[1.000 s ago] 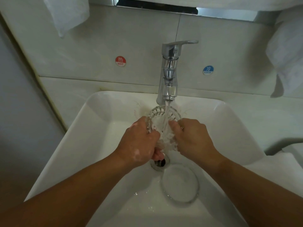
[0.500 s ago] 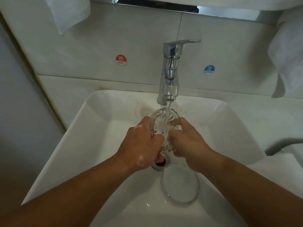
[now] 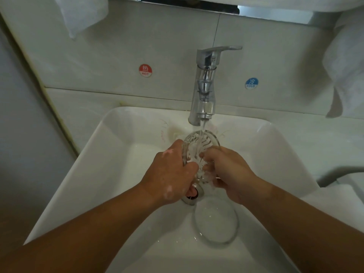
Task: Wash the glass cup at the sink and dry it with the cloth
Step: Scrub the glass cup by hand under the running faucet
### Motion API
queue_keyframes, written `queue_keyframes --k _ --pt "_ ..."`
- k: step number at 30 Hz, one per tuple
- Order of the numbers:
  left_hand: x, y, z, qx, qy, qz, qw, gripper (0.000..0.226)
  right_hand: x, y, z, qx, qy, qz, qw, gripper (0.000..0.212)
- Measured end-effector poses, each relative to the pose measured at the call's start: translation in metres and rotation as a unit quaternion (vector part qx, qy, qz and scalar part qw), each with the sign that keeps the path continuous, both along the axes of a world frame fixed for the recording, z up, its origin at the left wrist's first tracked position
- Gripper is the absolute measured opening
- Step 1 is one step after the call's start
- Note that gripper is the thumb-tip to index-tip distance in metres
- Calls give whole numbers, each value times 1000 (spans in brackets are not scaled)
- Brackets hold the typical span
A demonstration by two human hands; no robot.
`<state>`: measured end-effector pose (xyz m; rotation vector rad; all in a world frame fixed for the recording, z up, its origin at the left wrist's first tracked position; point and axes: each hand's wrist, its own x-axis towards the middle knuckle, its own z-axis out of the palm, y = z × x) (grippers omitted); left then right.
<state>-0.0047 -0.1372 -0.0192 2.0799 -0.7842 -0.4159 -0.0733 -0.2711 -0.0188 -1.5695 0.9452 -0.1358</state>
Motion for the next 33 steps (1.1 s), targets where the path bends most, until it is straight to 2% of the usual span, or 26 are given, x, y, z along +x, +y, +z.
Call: queue_keyframes --k 3,6,8,11,13,16,18,21,24,27,30,31,33 --pt "3 1 0 -11 28 3 1000 14 1 0 1 0 -3 6 1000 12" --pt "6 4 -2 13 6 -4 1000 15 -2 0 0 14 -5 32 999 25" --pt "12 5 -2 -2 12 22 1000 12 -3 2 1 62 -28 49 996 26" --pt "21 8 -3 -33 29 76 996 13 -2 10 2 135 -94 69 984 13" --pt "20 7 -4 -51 52 81 994 16 -1 15 0 104 -106 82 986 16" --pt "17 5 -3 -94 123 87 984 22 -3 14 -4 -29 -75 101 992 34" --pt "17 4 -1 -93 120 79 985 21 -2 10 -5 -78 -61 111 989 33" --pt "18 4 -3 -79 88 74 990 16 0 9 -3 -38 -78 118 989 11" --pt "18 4 -4 -64 74 68 993 15 -1 7 -3 -70 -79 104 989 11" --pt "16 3 -3 -79 120 61 988 22 -2 4 -6 -135 -59 92 985 33" --pt "18 3 -3 -78 105 67 989 21 -1 6 -6 -60 -84 104 989 12" --pt "19 4 -3 -78 101 67 990 18 0 7 -5 -38 -89 107 990 10" --pt "20 5 -2 -79 110 60 989 18 -1 6 -4 -58 -79 101 990 8"
